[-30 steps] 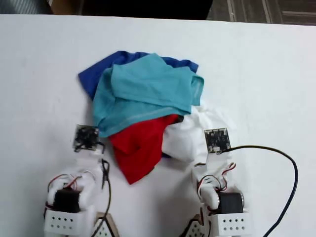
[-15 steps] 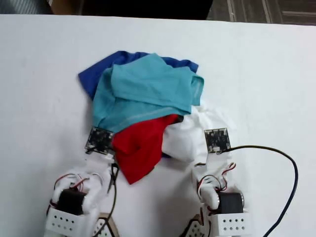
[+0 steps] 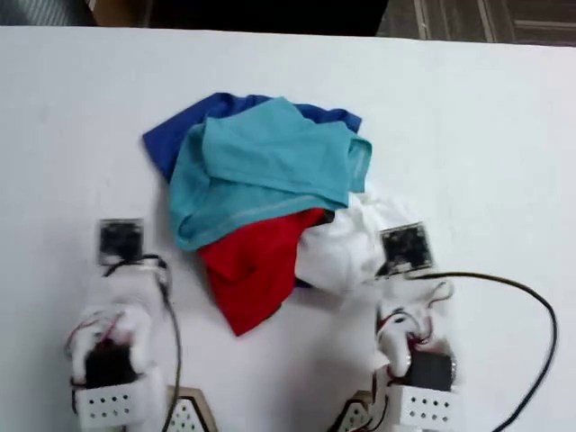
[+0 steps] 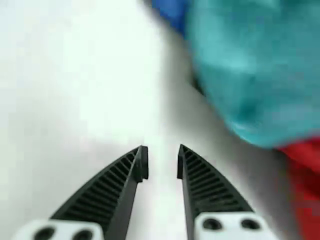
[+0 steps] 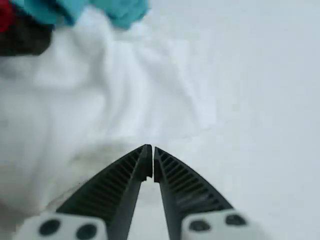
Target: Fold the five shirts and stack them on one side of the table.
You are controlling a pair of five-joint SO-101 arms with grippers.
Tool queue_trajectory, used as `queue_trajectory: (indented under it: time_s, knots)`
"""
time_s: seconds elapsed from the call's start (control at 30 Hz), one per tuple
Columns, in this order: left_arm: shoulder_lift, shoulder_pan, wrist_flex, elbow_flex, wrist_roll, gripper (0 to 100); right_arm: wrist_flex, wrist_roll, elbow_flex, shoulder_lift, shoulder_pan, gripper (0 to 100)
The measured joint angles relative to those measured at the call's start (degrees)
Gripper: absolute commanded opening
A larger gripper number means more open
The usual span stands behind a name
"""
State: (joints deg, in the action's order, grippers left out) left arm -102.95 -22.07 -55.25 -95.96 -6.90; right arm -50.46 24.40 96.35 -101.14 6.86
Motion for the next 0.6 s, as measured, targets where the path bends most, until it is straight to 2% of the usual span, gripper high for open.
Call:
queue_trajectory:
  time_s: [0.13, 0.2, 0.27, 0.33, 0.47, 0.53, 0.6]
  knots:
    - [0.0, -17.49, 14.59, 0.0, -15.21, 13, -0.62, 5.98, -7.12, -0.09, 6.77, 9.2]
    - [0.0, -24.79, 22.68, 0.0, -18.11, 13, -3.6, 6.68, -14.33, -0.09, 9.23, 10.5]
    - [0.0, -28.57, 28.92, 0.0, -18.37, 13, -6.59, 7.12, -22.51, -0.09, 9.85, 10.5]
    - [0.0, -29.63, 32.7, 0.09, -18.02, 13, -9.76, 7.21, -31.03, -0.26, 10.11, 10.5]
    - [0.0, -29.45, 34.29, 2.11, -13.63, 13, -17.23, 6.33, -46.24, 0.7, 9.23, 10.5]
    - [0.0, -26.81, 32.7, 6.24, -11.6, 13, -21.45, 4.13, -53.1, 3.16, 8.79, 10.6]
    - [0.0, -22.24, 27.6, 12.84, -10.81, 13, -24.09, 1.49, -60.04, 6.95, 8.7, 10.7]
